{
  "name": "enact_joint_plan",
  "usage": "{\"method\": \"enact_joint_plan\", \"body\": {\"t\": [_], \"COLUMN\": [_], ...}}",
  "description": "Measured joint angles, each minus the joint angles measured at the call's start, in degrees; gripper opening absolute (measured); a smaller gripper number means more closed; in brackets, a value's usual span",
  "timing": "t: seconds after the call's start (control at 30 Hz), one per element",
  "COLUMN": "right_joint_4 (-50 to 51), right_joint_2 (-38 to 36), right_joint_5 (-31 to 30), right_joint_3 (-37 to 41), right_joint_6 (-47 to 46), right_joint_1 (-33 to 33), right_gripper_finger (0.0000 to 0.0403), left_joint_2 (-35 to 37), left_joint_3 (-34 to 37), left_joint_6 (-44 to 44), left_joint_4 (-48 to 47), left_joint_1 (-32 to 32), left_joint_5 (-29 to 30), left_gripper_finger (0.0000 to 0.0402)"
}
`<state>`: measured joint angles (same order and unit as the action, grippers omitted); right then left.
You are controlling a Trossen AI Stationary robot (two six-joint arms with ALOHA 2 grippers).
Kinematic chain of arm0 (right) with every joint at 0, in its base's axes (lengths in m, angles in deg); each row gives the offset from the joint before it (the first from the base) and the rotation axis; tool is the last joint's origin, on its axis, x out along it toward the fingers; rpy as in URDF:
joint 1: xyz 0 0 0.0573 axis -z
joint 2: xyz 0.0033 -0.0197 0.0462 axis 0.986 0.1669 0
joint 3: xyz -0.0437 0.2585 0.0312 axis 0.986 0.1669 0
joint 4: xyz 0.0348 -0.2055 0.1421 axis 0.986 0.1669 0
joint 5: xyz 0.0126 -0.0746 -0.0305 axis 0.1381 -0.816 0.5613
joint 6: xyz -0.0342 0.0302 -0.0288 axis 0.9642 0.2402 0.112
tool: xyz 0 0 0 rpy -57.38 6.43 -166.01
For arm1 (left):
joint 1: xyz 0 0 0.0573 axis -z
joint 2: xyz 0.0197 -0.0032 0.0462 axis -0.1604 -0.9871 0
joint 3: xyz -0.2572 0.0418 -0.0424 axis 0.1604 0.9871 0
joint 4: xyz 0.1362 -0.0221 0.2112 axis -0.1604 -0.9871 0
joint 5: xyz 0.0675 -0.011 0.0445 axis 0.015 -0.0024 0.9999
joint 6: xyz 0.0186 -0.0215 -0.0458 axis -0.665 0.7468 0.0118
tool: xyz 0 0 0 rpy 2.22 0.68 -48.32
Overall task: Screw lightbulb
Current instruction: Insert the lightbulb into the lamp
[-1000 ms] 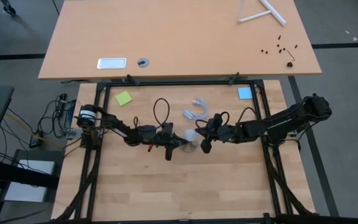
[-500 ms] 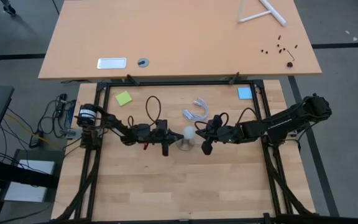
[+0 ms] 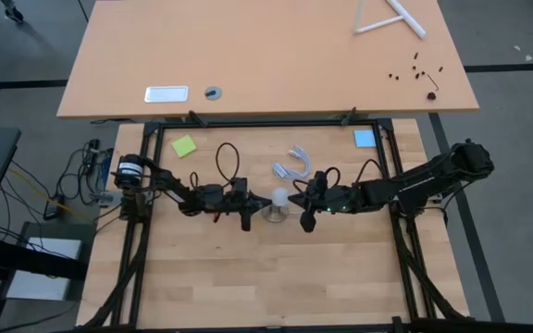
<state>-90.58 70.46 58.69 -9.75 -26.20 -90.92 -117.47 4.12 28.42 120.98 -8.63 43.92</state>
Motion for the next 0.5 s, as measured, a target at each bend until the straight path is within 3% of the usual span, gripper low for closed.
{"method": "enact_joint_plan", "body": {"t": [0.5], "right_joint_4": [4.92], "right_joint_2": [-2.45], "right_joint_5": [-6.48], "right_joint_3": [-0.02], "right_joint_6": [0.08], "right_joint_1": [-1.03], "right_gripper_finger": [0.0013], "left_joint_2": [-0.04], "left_joint_3": [0.05], "left_joint_6": [-0.2], "left_joint_4": [1.14], "left_joint_1": [0.07], "left_joint_5": [-0.46], "left_gripper_finger": [0.0004]}}
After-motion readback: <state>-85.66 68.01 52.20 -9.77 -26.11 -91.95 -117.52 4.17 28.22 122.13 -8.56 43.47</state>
